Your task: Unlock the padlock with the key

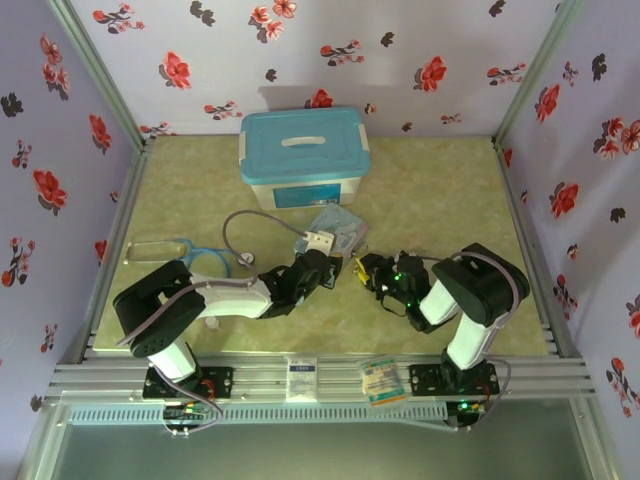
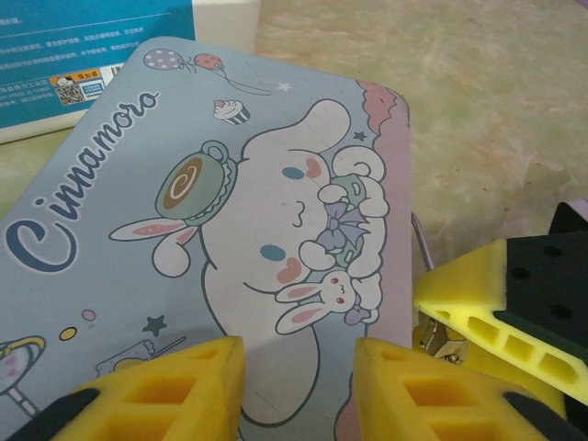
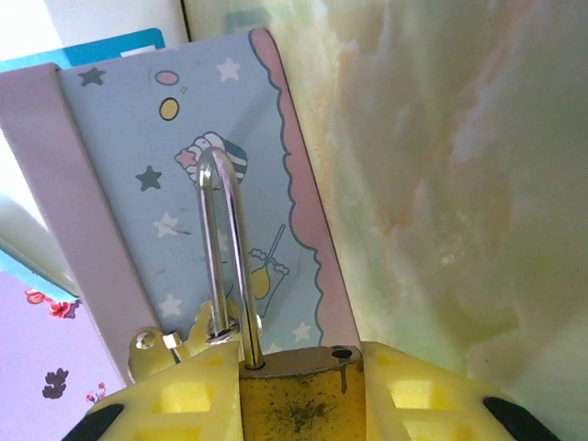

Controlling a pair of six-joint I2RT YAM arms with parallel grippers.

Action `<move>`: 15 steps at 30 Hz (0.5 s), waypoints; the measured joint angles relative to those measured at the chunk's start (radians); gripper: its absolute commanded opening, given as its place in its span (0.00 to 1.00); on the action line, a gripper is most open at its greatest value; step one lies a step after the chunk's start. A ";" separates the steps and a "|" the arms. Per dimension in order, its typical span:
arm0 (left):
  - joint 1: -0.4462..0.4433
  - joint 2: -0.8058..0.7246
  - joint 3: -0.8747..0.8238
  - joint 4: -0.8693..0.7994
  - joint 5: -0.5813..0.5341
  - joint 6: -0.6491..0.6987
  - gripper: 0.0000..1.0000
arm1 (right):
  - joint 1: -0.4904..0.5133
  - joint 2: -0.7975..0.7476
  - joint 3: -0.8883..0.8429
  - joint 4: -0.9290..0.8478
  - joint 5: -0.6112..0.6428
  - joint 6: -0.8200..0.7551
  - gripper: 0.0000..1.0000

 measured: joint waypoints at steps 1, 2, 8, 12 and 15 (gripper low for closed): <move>-0.001 0.002 0.000 0.000 -0.003 0.000 0.35 | 0.000 -0.019 0.000 -0.017 0.006 0.000 0.11; -0.003 0.003 0.000 0.001 -0.010 0.000 0.35 | 0.000 -0.042 0.000 -0.035 0.012 -0.001 0.11; -0.017 0.021 0.003 0.030 -0.010 0.000 0.35 | 0.025 -0.227 0.003 -0.257 0.108 -0.047 0.10; -0.018 0.023 0.003 0.033 -0.018 0.000 0.34 | 0.074 -0.346 0.048 -0.461 0.292 -0.087 0.10; -0.018 0.025 0.003 0.035 -0.020 0.000 0.34 | 0.075 -0.399 0.047 -0.516 0.415 -0.096 0.10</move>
